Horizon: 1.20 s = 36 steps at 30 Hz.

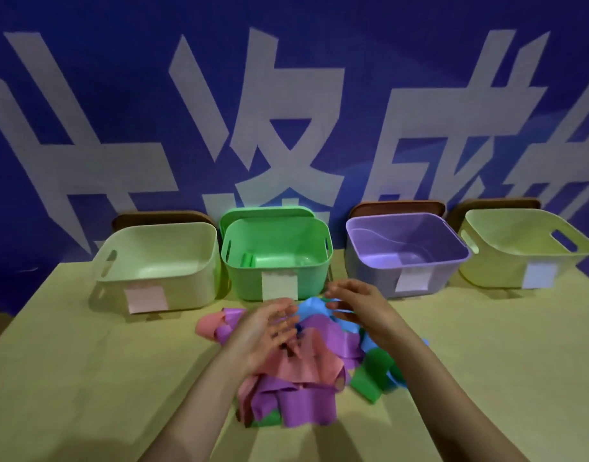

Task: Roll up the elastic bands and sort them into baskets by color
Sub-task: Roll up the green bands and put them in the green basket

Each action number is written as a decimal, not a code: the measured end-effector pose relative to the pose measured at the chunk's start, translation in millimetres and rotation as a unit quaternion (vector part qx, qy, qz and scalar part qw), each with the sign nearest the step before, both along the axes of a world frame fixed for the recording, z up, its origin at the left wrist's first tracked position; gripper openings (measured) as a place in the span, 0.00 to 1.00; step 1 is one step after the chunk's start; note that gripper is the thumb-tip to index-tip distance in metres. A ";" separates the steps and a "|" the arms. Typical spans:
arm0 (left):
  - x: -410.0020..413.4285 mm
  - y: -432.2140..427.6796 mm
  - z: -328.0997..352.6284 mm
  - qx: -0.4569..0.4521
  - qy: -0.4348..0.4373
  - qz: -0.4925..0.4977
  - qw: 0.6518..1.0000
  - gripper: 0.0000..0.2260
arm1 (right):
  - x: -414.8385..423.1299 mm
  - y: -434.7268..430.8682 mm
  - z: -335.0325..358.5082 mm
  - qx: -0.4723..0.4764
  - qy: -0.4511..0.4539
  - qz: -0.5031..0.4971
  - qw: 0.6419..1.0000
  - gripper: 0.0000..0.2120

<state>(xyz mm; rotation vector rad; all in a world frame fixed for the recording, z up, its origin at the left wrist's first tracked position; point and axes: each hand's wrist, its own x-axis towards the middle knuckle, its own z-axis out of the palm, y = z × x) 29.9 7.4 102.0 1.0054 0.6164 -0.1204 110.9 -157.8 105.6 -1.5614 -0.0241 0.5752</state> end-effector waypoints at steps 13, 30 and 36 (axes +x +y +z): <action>-14.8 -64.1 -125.1 0.457 -0.199 -0.134 0.856 0.09 | -31.1 -56.4 -127.8 -0.234 -0.286 0.003 0.929 0.06; -66.6 -94.2 -125.3 0.729 -0.168 -0.229 0.623 0.17 | -88.7 -97.9 -163.4 -0.415 -0.430 0.065 0.799 0.06; -70.8 -94.0 -126.9 0.758 -0.169 -0.247 0.580 0.24 | -94.0 -97.8 -154.7 -0.445 -0.419 0.091 0.786 0.09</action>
